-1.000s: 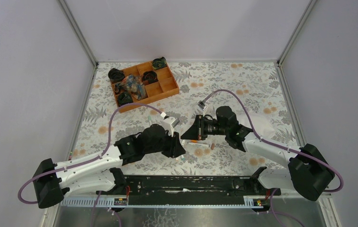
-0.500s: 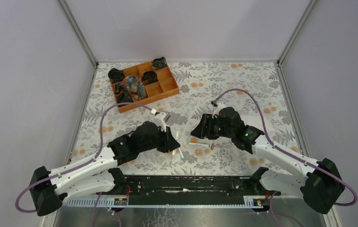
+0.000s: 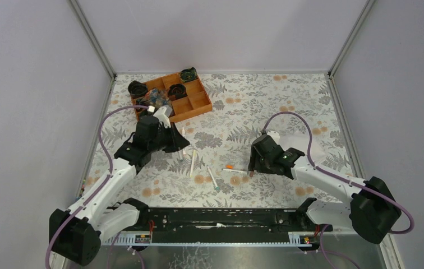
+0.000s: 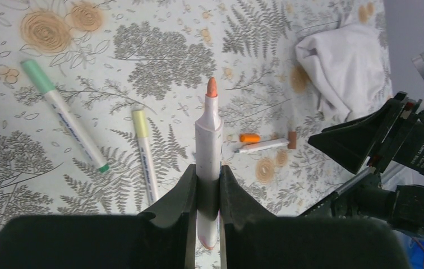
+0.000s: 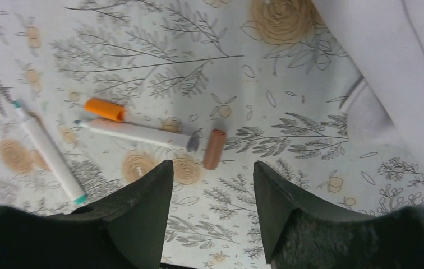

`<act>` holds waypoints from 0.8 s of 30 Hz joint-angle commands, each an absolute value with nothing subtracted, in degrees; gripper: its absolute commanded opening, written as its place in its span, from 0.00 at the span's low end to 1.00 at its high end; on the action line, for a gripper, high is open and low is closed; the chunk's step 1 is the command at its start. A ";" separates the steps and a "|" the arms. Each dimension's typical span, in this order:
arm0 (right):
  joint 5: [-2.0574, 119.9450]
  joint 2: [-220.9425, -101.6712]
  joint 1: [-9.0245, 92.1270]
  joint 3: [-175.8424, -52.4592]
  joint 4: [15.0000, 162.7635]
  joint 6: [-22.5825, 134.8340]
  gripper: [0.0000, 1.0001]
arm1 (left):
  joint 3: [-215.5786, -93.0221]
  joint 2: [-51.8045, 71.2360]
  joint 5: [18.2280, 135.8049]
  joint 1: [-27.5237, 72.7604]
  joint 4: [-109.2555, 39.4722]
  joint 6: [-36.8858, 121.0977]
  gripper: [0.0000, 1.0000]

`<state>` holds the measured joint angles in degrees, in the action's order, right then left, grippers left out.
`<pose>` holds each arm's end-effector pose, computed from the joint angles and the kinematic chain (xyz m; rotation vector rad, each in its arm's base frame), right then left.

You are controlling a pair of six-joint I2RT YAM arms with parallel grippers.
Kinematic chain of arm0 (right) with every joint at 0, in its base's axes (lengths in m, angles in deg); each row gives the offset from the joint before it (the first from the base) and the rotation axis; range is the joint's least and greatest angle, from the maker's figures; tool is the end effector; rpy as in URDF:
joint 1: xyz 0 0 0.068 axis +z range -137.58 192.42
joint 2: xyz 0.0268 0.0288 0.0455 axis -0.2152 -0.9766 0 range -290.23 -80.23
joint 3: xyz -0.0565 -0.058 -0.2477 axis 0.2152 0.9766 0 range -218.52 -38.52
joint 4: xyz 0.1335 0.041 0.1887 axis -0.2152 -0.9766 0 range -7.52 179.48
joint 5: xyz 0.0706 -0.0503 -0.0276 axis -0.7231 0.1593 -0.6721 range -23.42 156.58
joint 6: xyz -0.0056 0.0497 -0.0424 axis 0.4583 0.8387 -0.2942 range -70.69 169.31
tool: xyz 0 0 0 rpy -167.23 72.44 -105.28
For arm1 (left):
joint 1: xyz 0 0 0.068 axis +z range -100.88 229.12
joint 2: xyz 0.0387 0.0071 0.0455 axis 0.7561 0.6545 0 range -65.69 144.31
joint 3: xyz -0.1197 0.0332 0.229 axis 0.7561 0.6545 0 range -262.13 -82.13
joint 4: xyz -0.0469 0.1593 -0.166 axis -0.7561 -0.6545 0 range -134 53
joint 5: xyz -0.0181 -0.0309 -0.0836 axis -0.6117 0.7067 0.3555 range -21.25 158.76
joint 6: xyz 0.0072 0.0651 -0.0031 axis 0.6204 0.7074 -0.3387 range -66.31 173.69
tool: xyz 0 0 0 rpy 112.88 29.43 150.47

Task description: Insert the pens into the pen caps

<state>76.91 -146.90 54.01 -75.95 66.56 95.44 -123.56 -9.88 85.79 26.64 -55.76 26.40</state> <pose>0.1671 0.1358 0.1925 0.1771 2.5060 0.4329 0.1850 -0.0929 0.2583 0.0871 2.2347 -0.8104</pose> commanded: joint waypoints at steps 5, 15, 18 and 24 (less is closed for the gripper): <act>84.25 -150.95 54.11 -76.53 64.82 97.66 0.61 | -125.16 -7.08 89.14 29.84 -53.02 34.27 0.00; 83.79 -156.11 54.12 -79.33 66.09 98.11 0.52 | -124.98 -7.32 89.35 29.96 -53.79 34.40 0.00; 83.45 -157.47 54.14 -80.19 66.01 98.18 0.50 | -124.89 -8.62 89.69 30.00 -54.36 34.75 0.00; 82.22 -158.37 54.13 -81.75 65.88 98.52 0.50 | -124.12 -10.59 90.59 29.96 -54.22 34.36 0.00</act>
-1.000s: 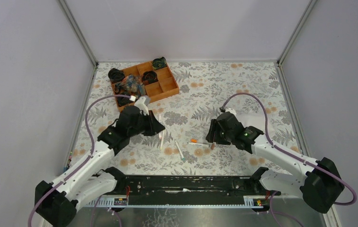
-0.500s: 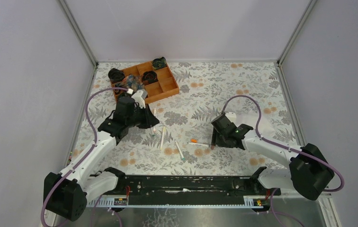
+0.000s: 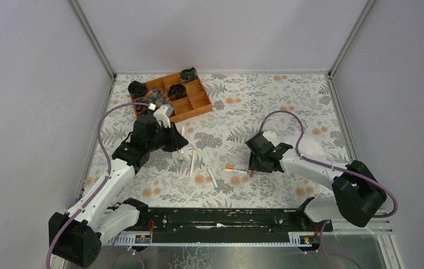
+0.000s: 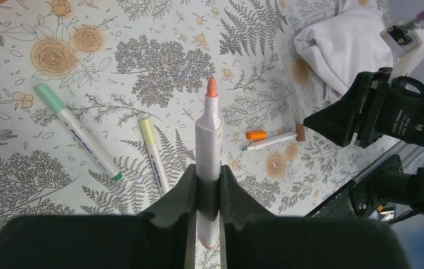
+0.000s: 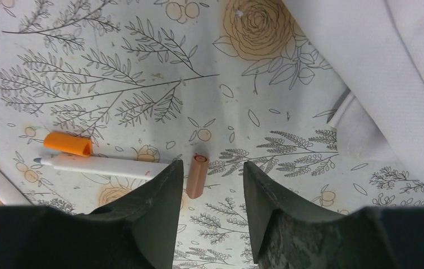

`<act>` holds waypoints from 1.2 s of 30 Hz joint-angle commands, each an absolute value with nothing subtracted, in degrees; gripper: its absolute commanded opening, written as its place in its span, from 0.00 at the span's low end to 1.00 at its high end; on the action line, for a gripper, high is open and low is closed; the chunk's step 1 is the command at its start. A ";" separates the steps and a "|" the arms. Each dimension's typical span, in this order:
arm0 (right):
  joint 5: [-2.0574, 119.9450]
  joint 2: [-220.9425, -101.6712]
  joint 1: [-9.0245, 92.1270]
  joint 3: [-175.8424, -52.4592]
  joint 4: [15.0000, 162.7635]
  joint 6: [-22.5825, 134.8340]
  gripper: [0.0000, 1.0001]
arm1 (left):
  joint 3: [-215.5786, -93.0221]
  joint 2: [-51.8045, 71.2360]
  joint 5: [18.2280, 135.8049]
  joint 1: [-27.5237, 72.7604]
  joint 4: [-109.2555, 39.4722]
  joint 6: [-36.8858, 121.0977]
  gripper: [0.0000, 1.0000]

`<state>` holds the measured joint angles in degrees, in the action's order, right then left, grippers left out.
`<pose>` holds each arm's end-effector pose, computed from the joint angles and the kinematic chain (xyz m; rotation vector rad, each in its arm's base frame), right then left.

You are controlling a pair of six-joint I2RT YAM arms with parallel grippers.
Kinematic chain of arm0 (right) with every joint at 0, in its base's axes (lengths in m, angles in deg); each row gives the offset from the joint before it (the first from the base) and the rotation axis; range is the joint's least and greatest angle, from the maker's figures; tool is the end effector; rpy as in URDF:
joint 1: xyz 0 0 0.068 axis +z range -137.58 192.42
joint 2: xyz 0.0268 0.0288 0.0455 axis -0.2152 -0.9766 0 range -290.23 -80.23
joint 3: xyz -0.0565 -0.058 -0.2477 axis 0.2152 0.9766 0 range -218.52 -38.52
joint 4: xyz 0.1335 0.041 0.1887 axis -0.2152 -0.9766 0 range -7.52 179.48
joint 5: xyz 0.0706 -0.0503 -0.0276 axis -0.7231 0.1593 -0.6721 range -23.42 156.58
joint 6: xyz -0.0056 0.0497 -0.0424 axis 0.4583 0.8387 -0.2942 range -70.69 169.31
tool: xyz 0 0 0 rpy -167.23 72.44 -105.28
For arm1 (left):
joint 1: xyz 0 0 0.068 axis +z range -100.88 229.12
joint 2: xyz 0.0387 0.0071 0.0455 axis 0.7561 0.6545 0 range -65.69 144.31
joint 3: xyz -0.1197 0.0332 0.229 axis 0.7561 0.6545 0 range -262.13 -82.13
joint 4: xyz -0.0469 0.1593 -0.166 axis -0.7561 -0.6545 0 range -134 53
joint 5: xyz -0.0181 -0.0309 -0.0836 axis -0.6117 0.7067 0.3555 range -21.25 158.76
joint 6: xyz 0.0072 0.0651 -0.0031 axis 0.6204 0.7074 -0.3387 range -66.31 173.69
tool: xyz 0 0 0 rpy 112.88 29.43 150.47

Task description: Insert the pens into the pen caps

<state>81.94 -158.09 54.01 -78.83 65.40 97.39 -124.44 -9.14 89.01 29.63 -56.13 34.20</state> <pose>0.1842 0.1451 0.1661 0.2354 2.5887 0.2147 0.1902 -0.0863 0.2608 0.2122 2.2043 -0.7671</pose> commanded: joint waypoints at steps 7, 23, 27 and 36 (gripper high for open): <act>81.83 -159.53 54.47 -81.86 63.99 99.78 0.48 | -124.07 -12.03 90.73 29.96 -54.57 34.44 0.00; 81.21 -165.14 55.97 -83.27 63.54 99.91 0.40 | -123.71 -13.23 90.88 29.96 -54.57 34.33 0.00; 81.87 -165.18 56.27 -82.42 62.65 100.90 0.37 | -123.66 -13.07 90.67 29.95 -54.58 34.36 0.00; 82.56 -163.68 56.28 -81.06 63.35 100.74 0.18 | -123.63 -13.19 88.37 29.97 -55.05 34.42 0.00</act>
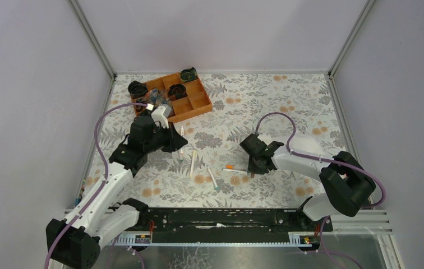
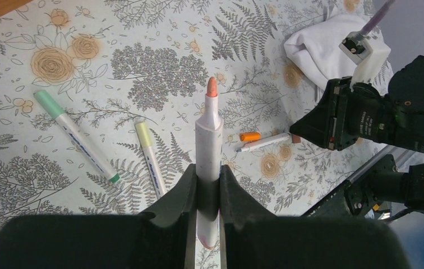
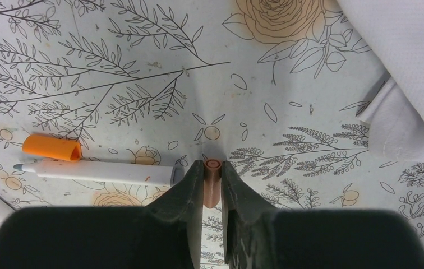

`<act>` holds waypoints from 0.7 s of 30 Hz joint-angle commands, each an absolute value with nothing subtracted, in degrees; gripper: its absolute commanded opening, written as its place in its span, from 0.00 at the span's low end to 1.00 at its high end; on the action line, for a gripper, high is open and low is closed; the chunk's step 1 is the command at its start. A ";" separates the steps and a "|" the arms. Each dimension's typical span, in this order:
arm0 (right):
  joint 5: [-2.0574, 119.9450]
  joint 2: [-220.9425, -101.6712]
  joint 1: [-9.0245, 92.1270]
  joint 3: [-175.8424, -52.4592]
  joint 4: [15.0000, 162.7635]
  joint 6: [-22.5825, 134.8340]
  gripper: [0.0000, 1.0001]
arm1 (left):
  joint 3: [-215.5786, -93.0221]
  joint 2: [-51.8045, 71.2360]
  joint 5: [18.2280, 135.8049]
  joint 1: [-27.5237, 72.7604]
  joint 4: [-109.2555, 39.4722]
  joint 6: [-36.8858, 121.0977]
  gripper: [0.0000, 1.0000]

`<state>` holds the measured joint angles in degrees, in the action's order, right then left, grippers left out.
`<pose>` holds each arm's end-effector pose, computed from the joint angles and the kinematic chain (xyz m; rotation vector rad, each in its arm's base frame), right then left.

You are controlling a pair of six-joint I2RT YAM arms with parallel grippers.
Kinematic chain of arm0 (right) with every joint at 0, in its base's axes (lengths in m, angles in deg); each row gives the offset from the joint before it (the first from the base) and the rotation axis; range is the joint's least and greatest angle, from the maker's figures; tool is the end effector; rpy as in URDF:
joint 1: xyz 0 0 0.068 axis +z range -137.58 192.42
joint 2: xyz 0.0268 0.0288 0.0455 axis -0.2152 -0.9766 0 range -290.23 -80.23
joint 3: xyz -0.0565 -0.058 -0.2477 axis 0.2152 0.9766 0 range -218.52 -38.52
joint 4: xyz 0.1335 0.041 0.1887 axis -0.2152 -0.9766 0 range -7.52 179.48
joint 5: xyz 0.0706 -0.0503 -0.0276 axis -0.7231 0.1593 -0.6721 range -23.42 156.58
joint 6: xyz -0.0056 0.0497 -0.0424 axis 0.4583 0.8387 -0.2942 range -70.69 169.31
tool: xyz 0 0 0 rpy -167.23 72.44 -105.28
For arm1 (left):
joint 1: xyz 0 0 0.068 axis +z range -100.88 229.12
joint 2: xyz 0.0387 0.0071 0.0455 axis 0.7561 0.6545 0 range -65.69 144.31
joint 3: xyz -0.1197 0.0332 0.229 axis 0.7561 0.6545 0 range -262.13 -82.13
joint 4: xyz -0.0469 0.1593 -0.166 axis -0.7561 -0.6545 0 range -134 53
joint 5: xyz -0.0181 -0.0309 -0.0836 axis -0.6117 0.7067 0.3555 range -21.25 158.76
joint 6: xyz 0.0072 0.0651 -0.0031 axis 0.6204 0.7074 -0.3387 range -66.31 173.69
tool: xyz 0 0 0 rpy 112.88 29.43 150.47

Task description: Insert the pens into the pen caps

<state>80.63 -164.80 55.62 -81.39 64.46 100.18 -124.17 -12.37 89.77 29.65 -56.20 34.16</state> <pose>0.1885 0.1597 0.1507 0.2473 2.6721 0.1793 0.1815 -0.0838 0.2696 0.2272 2.1524 -0.7868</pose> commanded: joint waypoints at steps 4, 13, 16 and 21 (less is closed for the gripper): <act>83.77 -159.79 56.28 -81.06 62.86 99.44 0.08 | -123.48 -13.60 86.51 29.96 -55.10 34.44 0.00; 82.65 -149.56 56.28 -81.27 64.60 95.58 0.00 | -122.53 -13.19 86.58 29.10 -52.90 34.23 0.00; 80.42 -146.39 56.26 -81.89 66.48 95.37 0.00 | -122.34 -12.98 89.09 26.25 -50.30 34.40 0.00; 75.57 -142.95 56.25 -84.55 72.78 96.48 0.00 | -120.71 -12.89 97.13 19.25 -43.66 34.28 0.00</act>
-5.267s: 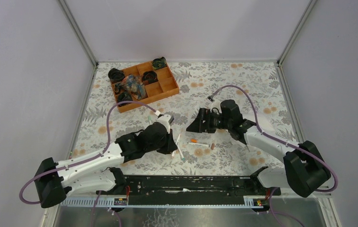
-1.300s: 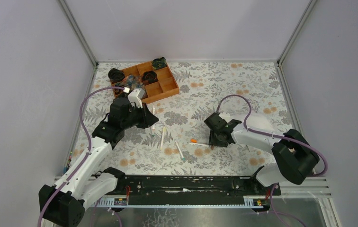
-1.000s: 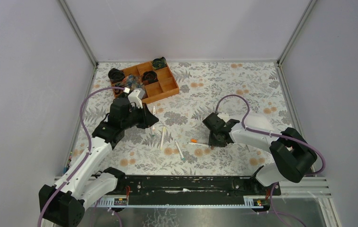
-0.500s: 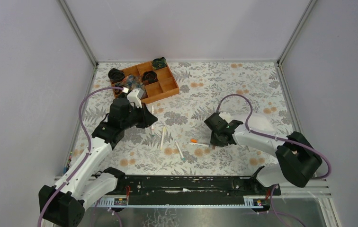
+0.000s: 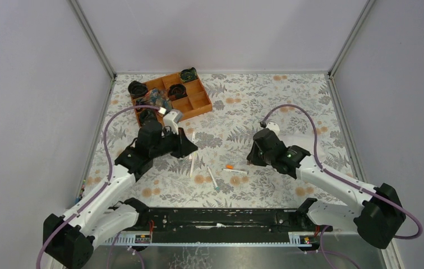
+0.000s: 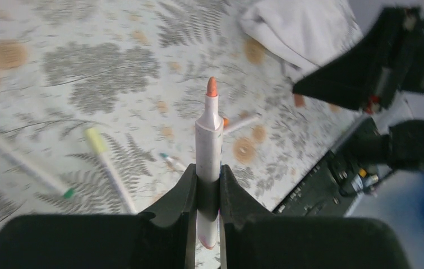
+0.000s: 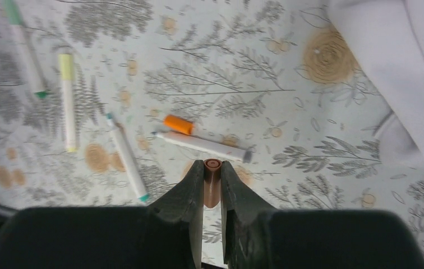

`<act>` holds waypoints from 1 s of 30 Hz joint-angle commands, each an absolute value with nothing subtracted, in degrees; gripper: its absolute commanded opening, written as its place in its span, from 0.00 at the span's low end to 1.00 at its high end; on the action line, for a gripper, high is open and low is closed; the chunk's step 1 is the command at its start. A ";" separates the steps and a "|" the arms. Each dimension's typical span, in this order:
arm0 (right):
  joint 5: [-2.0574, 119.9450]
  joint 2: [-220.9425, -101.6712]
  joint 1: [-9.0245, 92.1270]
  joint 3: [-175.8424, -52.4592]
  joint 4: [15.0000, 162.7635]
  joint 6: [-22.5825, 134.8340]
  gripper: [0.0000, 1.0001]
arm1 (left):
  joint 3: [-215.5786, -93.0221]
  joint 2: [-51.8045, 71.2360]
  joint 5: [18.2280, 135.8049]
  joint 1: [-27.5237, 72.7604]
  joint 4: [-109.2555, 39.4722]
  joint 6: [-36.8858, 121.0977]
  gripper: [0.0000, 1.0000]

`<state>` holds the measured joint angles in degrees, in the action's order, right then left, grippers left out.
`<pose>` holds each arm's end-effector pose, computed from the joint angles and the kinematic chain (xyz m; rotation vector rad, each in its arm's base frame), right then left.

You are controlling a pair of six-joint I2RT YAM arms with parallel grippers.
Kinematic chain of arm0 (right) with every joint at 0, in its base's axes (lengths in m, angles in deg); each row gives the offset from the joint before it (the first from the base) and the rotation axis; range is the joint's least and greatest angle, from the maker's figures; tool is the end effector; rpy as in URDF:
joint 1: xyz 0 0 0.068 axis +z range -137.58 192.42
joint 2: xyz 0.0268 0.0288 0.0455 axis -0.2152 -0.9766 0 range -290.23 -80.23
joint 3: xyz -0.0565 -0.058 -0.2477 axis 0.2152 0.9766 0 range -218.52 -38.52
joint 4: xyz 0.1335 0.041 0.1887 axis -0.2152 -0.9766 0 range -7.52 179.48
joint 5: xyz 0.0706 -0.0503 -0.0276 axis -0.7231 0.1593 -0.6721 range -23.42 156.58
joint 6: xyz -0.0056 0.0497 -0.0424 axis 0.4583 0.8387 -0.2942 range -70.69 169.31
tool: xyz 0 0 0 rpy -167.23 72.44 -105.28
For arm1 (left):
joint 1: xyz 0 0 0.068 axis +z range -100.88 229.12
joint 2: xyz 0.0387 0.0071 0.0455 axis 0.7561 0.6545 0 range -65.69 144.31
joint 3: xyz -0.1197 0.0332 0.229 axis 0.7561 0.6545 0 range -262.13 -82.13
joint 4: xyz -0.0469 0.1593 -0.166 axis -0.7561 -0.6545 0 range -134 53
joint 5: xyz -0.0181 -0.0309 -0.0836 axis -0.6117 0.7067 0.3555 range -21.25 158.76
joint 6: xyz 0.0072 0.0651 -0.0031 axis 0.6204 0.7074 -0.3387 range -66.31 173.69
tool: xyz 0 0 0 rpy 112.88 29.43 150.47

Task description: Insert the pens into the pen caps

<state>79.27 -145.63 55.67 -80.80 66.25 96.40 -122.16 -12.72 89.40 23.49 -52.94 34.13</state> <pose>0.1708 0.1450 0.2223 0.1879 2.4044 0.4956 0.1724 -0.1029 0.2651 0.3433 2.1255 -0.8453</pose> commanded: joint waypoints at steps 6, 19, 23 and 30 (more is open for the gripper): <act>70.08 -143.40 56.27 -89.34 80.59 97.71 0.00 | -119.05 -11.74 105.56 13.12 -37.92 33.78 0.00; 66.50 -147.72 57.56 -93.78 87.71 100.45 0.00 | -121.57 -5.46 105.97 8.42 -42.53 36.57 0.00; 65.92 -148.33 58.06 -94.44 87.81 100.47 0.00 | -121.76 -5.53 104.62 8.37 -43.33 36.90 0.00; 65.10 -148.52 58.80 -94.86 87.69 100.48 0.00 | -122.36 -5.25 102.66 8.42 -44.61 37.16 0.00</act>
<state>66.18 -148.80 57.94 -91.95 85.09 100.31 -119.95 -5.09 104.22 8.65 -43.98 35.66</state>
